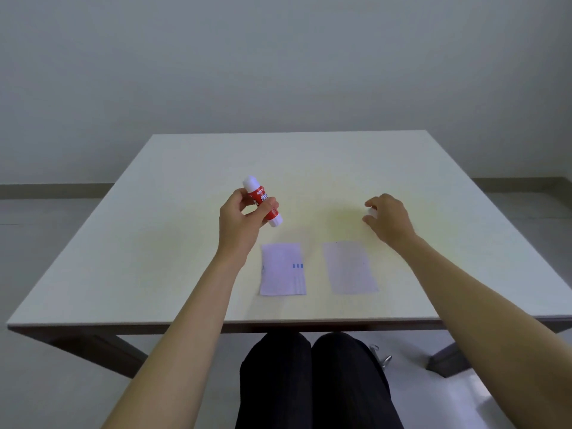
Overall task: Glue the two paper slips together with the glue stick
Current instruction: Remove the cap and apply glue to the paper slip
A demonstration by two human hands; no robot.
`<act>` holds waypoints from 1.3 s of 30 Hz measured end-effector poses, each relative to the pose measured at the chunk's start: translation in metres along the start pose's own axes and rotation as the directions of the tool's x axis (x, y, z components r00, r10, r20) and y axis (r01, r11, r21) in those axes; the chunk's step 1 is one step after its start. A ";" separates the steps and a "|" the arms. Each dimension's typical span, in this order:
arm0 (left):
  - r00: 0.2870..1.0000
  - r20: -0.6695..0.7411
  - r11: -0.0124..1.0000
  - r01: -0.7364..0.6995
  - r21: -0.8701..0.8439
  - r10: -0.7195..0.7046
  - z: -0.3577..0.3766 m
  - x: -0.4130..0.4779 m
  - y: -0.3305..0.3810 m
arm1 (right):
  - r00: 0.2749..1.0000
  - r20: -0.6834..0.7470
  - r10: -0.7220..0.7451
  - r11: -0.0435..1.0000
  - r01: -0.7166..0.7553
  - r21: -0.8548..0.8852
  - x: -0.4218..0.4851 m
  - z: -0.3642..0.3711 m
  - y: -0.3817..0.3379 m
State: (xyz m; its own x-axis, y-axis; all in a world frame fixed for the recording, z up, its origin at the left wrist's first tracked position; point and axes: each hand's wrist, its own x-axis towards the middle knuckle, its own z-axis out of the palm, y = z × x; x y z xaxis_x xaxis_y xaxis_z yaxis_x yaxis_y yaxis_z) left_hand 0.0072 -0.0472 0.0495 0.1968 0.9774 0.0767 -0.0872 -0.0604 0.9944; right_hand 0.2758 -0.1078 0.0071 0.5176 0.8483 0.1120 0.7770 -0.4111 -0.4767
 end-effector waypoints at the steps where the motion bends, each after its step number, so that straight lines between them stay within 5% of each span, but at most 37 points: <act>1: 1.000 0.000 0.999 0.012 -0.051 -0.012 0.000 -0.001 0.001 | 1.000 0.009 0.003 1.000 -0.003 -0.004 0.000 0.001 0.002; 6: 0.998 -0.032 0.989 0.053 -0.140 -0.058 0.003 -0.004 0.001 | 0.999 0.039 0.017 1.000 -0.018 0.003 -0.006 -0.005 0.002; 9: 0.993 -0.073 0.985 0.084 -0.153 -0.096 0.009 -0.004 0.001 | 0.990 -0.116 -0.083 0.997 0.081 -0.017 -0.017 -0.014 -0.020; 11: 0.982 -0.105 0.974 0.134 -0.182 -0.154 0.016 -0.004 0.001 | 0.972 -0.168 -0.162 0.956 0.197 0.217 -0.031 -0.017 -0.050; 14: 0.958 -0.120 0.937 0.221 -0.271 -0.260 0.031 -0.007 0.004 | 0.977 0.056 -0.206 0.728 0.115 0.676 -0.057 -0.009 -0.095; 18: 0.957 -0.087 0.903 0.227 -0.365 -0.276 0.042 -0.011 0.004 | 0.990 0.064 -0.125 0.500 0.007 0.866 -0.067 0.003 -0.116; 23: 0.957 -0.041 0.882 0.249 -0.401 -0.289 0.044 -0.014 0.002 | 0.993 0.115 -0.011 0.390 -0.102 0.915 -0.069 0.008 -0.124; 29: 0.976 0.020 0.935 0.214 -0.283 -0.218 0.044 -0.019 0.003 | 0.890 0.421 0.174 0.356 -0.456 0.816 -0.071 0.007 -0.132; 32: 0.976 -0.006 0.939 0.207 -0.275 -0.216 0.041 -0.019 0.001 | 0.932 0.357 0.068 0.416 -0.352 0.838 -0.071 0.003 -0.123; 35: 0.974 -0.023 0.927 0.208 -0.311 -0.226 0.041 -0.019 0.002 | 0.970 0.220 -0.100 0.369 -0.169 0.914 -0.071 0.000 -0.117; 39: 0.976 0.033 0.931 0.216 -0.295 -0.216 0.041 -0.021 0.001 | 0.912 0.409 0.022 0.381 -0.386 0.840 -0.071 0.000 -0.120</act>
State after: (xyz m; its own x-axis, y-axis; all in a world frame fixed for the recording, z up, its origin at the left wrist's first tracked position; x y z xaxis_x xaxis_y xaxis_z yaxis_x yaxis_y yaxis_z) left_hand 0.0432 -0.0763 0.0523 0.2435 0.9601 -0.1373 -0.3271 0.2146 0.9203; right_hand 0.1460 -0.1194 0.0566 0.3426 0.9014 -0.2648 -0.2050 -0.2034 -0.9574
